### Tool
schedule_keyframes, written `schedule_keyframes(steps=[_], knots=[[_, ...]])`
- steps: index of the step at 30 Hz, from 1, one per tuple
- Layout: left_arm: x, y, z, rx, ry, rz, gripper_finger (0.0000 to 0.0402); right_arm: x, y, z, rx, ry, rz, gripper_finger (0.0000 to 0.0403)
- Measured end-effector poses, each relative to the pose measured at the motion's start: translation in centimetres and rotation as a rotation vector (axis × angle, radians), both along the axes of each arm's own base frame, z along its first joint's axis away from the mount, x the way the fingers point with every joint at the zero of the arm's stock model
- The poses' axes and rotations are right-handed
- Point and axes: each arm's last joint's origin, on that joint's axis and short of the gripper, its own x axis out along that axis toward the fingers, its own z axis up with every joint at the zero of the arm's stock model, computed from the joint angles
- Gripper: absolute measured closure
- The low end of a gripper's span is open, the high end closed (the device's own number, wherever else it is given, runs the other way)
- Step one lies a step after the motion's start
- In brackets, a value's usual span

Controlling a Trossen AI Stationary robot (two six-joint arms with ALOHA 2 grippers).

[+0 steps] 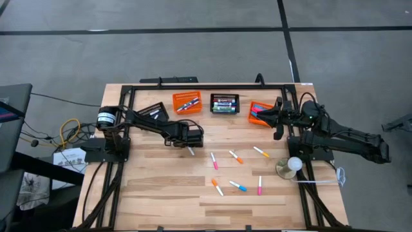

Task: Pick & Place Markers
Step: Put the white purple marker into the left black bin

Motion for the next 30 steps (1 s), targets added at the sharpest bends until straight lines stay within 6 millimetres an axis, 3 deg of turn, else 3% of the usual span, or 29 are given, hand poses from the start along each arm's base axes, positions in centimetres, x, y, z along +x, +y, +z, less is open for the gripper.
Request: schedule_keyframes(steps=[30], knots=[[-0.21,-0.87,0.51,-0.054,-0.033,0.098,0.0253,-0.01,-0.09,-0.01,-0.001,0.001,-0.032,0.0346]])
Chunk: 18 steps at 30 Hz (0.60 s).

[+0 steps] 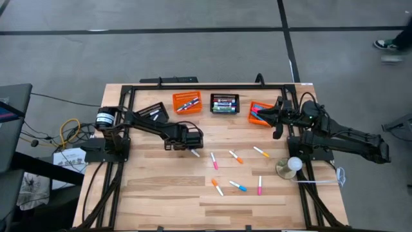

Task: Pick & Place Markers
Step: Put the white purple marker into the left black bin

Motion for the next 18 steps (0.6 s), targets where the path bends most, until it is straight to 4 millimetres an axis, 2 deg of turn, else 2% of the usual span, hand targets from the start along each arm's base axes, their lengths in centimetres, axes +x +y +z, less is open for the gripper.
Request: schedule_keyframes(steps=[12,18], knots=[[-0.1,-0.8,2.2,-0.009,-0.106,0.032,0.0253,0.0,0.0,0.0,0.001,0.005,0.0,0.0346],[-0.1,-2.3,2.5,0.072,-0.104,-0.193,0.0253,0.0,0.0,-0.1,-0.007,0.007,0.0,0.0346]])
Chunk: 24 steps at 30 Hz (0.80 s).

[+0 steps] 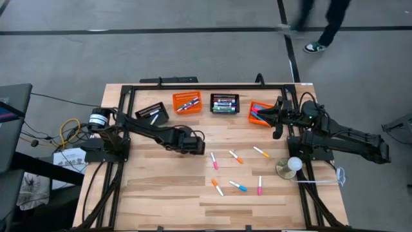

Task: Pick & Place Markers
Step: Put the white purple marker into the left black bin

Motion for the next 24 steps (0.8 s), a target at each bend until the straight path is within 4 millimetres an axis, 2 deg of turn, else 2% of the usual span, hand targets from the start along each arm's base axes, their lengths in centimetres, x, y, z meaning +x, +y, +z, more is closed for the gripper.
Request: schedule_keyframes(steps=[8,15,24], knots=[[0.7,-1.0,0.3,0.125,-0.006,-0.402,0.0253,0.0,0.0,0.0,0.001,0.001,0.0,0.0346],[0.6,-1.2,0.2,0.133,0.032,-0.656,0.0253,0.0,0.0,0.0,0.009,0.0,0.0,0.0346],[0.3,0.3,-0.3,0.177,0.079,-0.742,0.0253,0.0,0.0,0.0,0.027,-0.004,-0.001,0.0346]])
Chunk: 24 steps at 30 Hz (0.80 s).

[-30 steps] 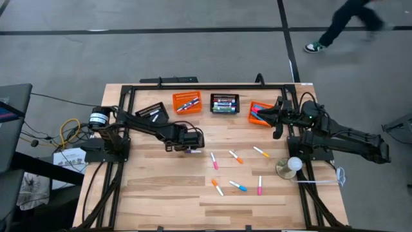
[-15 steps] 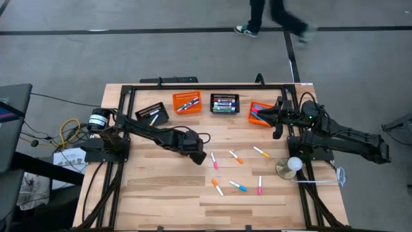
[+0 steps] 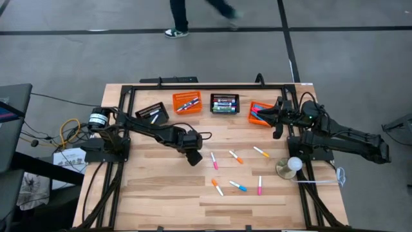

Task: Pick & Place Markers
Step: Put the white purple marker into the left black bin

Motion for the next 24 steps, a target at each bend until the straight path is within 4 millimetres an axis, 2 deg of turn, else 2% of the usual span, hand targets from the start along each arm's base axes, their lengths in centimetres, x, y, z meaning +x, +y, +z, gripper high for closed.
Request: schedule_keyframes(steps=[5,12,24], knots=[[-0.9,0.2,-1.1,-0.045,0.048,-0.02,0.0253,0.0,0.0,0.0,0.0,0.0,0.0,0.0346],[-1.3,0.3,-1.9,-0.009,0.073,-0.089,0.0253,0.0,-0.1,0.0,0.0,0.0,-0.018,0.0346],[-0.7,0.8,-1.8,0.022,0.009,-0.075,0.0253,0.0,-0.2,0.0,0.005,-0.001,-0.055,0.0346]])
